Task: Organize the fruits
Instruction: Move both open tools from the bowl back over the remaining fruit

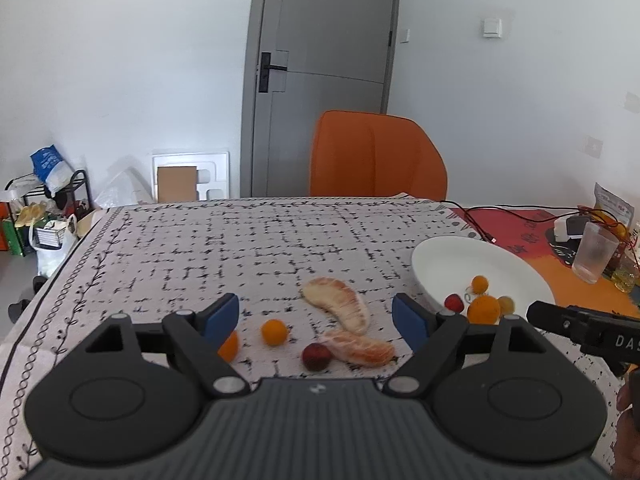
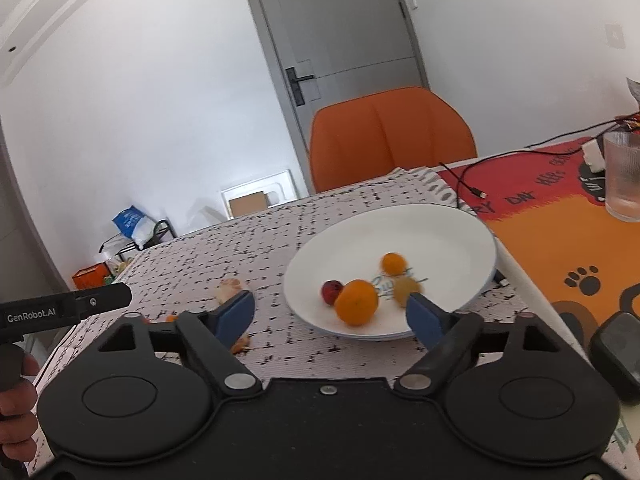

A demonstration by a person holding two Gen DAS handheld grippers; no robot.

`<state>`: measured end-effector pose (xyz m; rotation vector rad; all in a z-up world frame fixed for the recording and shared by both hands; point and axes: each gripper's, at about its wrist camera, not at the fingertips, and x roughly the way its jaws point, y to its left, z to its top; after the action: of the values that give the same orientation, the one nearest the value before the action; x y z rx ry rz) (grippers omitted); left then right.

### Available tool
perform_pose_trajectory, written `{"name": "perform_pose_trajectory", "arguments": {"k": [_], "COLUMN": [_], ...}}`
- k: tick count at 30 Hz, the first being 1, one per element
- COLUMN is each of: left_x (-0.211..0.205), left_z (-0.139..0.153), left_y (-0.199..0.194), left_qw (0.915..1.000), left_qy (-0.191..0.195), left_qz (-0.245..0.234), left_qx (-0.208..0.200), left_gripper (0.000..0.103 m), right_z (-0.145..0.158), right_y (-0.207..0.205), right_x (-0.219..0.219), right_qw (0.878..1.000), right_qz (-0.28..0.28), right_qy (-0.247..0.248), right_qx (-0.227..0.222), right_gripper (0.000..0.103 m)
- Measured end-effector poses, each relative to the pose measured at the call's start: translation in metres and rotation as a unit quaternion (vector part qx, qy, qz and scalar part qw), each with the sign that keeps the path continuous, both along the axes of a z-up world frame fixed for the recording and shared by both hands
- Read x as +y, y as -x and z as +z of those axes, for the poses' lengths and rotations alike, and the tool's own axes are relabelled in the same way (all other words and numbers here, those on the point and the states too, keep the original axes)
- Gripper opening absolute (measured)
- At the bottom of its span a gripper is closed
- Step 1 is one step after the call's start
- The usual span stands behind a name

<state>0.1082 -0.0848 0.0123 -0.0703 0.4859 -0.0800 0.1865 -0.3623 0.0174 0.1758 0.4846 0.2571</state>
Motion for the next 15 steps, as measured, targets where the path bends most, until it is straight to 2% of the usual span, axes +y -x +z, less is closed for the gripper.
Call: {"name": "perform_pose_trajectory", "arguments": {"k": [1,5,15], "left_x": [0.002,0.009,0.018], "left_z": [-0.001,-0.005,-0.018], "left_y": [0.002,0.009,0.024], "left_qw": [1.0000,0.9999,0.9994], "left_qy": [0.001,0.002,0.008], "left_qz": [0.002,0.013,0.030], "left_qx": [0.000,0.003,0.014], "left_gripper": [0.082,0.082,0.083], "right_z": [0.000,0.001,-0.004], "right_y": [0.001,0.004,0.008], "right_x": [0.003,0.011,0.023], "right_qw": [1.000,1.000,0.998], "right_qz": [0.004,0.020,0.055], "right_qy": [0.001,0.003,0.011], "right_qx": [-0.001,-0.004,0.012], "right_gripper": [0.094,0.102,0.103]}}
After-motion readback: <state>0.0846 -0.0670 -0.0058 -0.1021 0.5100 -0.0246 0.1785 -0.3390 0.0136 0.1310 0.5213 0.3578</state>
